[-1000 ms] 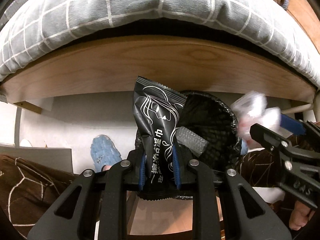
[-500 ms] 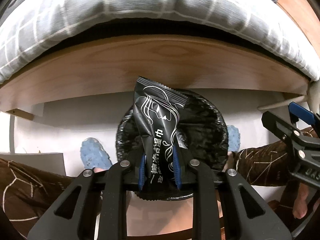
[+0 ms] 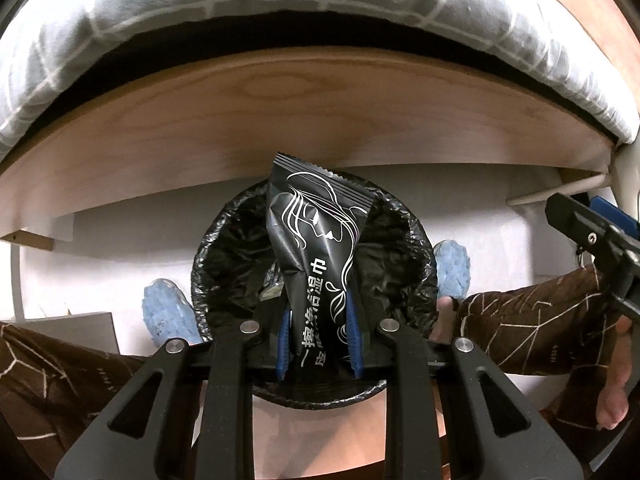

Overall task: Collect trash
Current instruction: 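Open the left tool over the bin to drop the black wet-wipe packet, then raise both open tools from the bin back toward the trash on the bed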

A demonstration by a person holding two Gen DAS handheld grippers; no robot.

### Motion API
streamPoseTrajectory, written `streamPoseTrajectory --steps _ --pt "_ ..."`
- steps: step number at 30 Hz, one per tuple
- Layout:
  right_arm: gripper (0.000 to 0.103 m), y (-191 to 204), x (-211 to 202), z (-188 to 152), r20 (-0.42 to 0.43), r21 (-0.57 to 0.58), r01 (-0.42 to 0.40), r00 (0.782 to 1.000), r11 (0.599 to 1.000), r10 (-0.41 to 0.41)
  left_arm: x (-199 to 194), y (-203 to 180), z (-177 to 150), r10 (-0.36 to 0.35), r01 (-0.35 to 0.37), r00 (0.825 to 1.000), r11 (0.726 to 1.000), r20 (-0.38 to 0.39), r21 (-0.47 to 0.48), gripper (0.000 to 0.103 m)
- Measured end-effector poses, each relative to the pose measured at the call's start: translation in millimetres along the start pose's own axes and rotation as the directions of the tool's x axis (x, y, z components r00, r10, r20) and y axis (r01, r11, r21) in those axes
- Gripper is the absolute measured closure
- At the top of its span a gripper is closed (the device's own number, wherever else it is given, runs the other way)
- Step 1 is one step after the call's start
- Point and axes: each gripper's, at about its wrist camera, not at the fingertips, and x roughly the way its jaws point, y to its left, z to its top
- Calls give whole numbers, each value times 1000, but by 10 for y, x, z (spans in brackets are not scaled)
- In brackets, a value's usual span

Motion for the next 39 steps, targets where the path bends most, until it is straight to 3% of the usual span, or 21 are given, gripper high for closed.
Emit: streamPoseTrajectory --steps 10,19,28,33,39 --pt "8 37 38 4 -6 -21 -2 1000 1000 1 93 -127 -3 1 -1 1000 1000 -9 24 76" --pt "7 47 37 7 -4 -25 1 1000 1000 -1 81 -101 8 31 -32 999 999 10 11 55" --pt "7 69 21 15 2 -22 -2 1000 1000 2 -37 -62 8 33 -33 997 999 65 5 19" --pt "7 88 -43 50 20 -19 -11 1000 1000 12 -134 30 3 38 -36 995 999 94 -19 9" --pt "7 126 -134 69 40 -34 -10 999 999 11 -314 171 -10 60 -54 989 997 138 -48 6"
